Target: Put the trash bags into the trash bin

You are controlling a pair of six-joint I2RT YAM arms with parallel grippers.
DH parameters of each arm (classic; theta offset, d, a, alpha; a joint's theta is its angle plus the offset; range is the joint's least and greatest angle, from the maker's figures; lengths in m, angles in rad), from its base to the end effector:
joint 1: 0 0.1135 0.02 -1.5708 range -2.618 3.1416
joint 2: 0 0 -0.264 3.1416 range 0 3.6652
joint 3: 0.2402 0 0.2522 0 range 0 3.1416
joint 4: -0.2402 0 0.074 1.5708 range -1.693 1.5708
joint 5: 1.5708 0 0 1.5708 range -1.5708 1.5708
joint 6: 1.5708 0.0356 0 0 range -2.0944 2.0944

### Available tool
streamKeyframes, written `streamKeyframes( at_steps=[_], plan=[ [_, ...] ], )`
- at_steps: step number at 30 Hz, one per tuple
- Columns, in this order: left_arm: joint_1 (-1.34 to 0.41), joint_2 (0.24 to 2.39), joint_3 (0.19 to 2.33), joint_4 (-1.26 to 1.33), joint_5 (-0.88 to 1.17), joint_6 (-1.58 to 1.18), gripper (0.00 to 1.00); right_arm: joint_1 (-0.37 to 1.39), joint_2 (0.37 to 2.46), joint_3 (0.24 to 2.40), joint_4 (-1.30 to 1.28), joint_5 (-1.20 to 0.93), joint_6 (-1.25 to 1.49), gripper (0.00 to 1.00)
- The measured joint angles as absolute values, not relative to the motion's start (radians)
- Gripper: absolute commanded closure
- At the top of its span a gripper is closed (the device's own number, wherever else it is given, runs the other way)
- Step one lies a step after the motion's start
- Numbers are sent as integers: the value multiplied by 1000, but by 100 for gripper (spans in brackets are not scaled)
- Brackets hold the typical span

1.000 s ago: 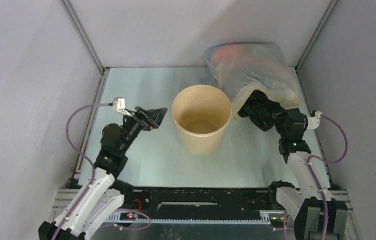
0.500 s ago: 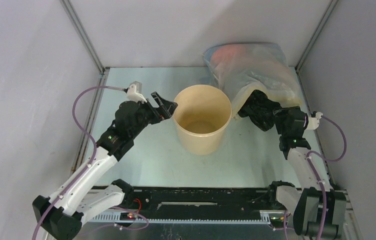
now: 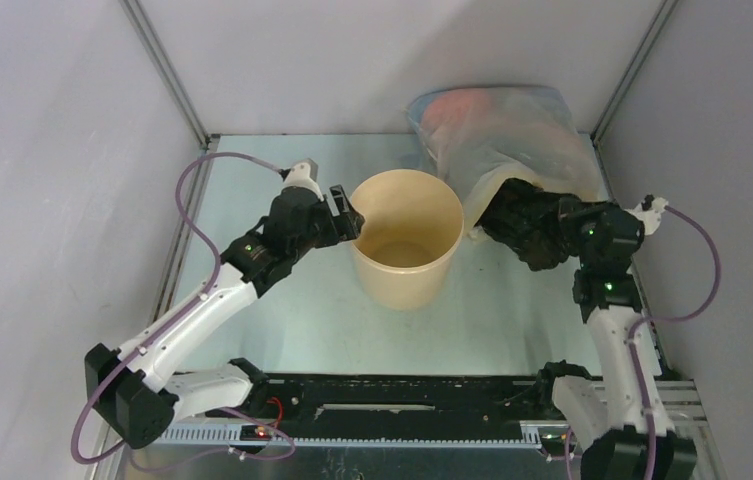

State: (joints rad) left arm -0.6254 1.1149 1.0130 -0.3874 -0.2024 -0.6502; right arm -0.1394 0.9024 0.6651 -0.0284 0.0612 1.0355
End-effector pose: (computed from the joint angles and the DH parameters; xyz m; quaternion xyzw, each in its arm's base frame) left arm 0.2066 -0.1404 0.3341 -0.0626 0.8522 -0.2354 0.4630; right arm 0.2119 -0.0319 0.2927 0.4556 0.6507 0.2410 0.5576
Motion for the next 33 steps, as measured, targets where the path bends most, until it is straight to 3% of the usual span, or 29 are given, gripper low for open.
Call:
streamKeyframes(
  at_steps=[5, 10, 15, 17, 24, 33],
  plan=[
    [-626, 1157, 1030, -414, -231, -634, 31, -134, 727, 706, -78, 39, 945, 100],
    [-626, 1192, 1050, -427, -236, -621, 58, -127, 676, 852, -171, -14, 864, 100],
    [-627, 1193, 1072, -431, -273, -598, 91, -107, 658, 965, -230, -87, 808, 100],
    [-627, 1195, 1081, -439, -297, -579, 99, -94, 647, 989, -246, -125, 793, 100],
    [-620, 1254, 1160, -531, -401, -522, 100, 54, 648, 1078, -288, -302, 750, 100],
    [-463, 1336, 1340, -591, -409, -487, 100, 474, 709, 1146, -364, -309, 638, 100]
  ],
)
